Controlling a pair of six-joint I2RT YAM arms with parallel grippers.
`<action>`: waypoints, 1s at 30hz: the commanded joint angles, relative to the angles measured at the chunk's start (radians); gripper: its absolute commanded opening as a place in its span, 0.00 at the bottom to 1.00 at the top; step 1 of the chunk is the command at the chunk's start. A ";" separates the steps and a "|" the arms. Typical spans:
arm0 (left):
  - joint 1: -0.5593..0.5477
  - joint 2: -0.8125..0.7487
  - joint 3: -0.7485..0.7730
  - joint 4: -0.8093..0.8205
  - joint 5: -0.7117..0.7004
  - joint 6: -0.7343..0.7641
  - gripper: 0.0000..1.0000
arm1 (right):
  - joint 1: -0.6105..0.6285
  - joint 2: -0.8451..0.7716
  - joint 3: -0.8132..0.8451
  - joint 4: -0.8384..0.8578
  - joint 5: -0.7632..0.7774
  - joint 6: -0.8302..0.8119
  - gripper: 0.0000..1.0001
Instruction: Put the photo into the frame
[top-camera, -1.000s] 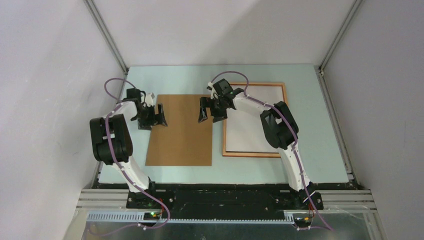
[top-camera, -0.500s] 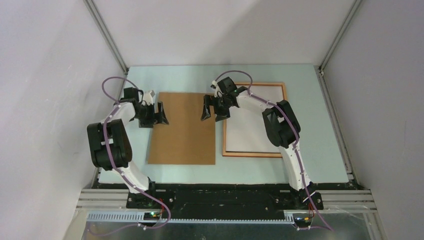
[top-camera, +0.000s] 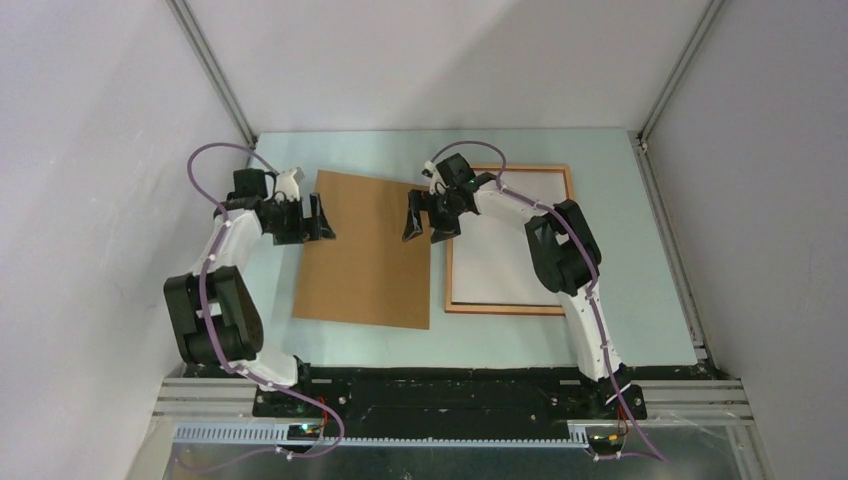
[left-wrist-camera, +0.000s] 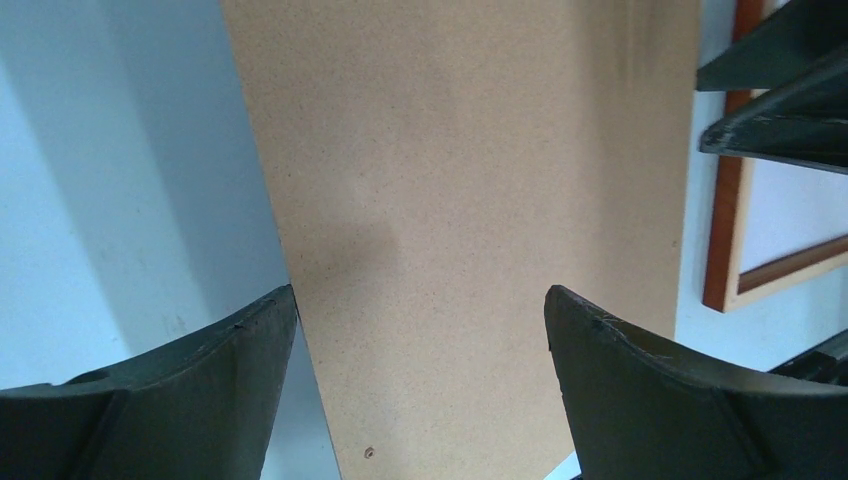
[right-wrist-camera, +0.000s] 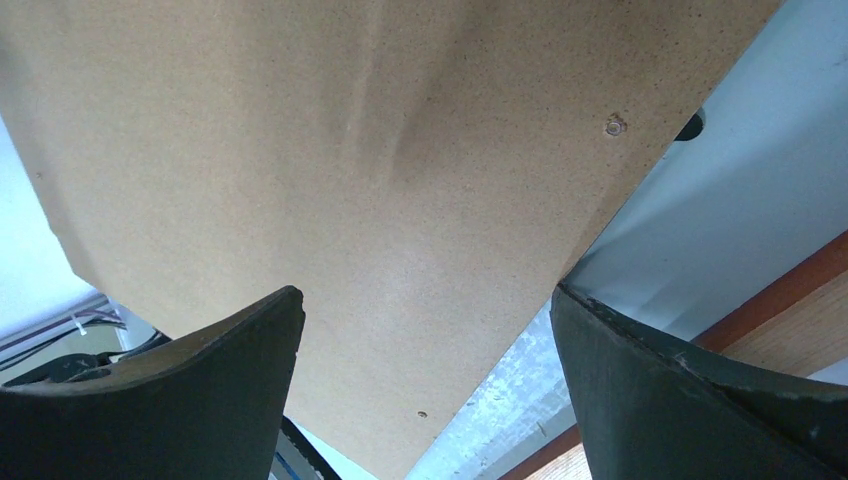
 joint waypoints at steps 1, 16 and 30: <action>-0.022 -0.102 0.004 -0.034 0.226 -0.003 0.94 | 0.029 0.059 0.011 0.030 -0.118 -0.008 0.97; -0.022 -0.270 0.009 -0.054 0.381 -0.021 0.94 | -0.003 0.098 -0.019 0.143 -0.339 -0.026 0.97; -0.023 -0.299 0.021 -0.055 0.491 -0.046 0.91 | -0.018 0.133 -0.031 0.201 -0.471 -0.053 0.94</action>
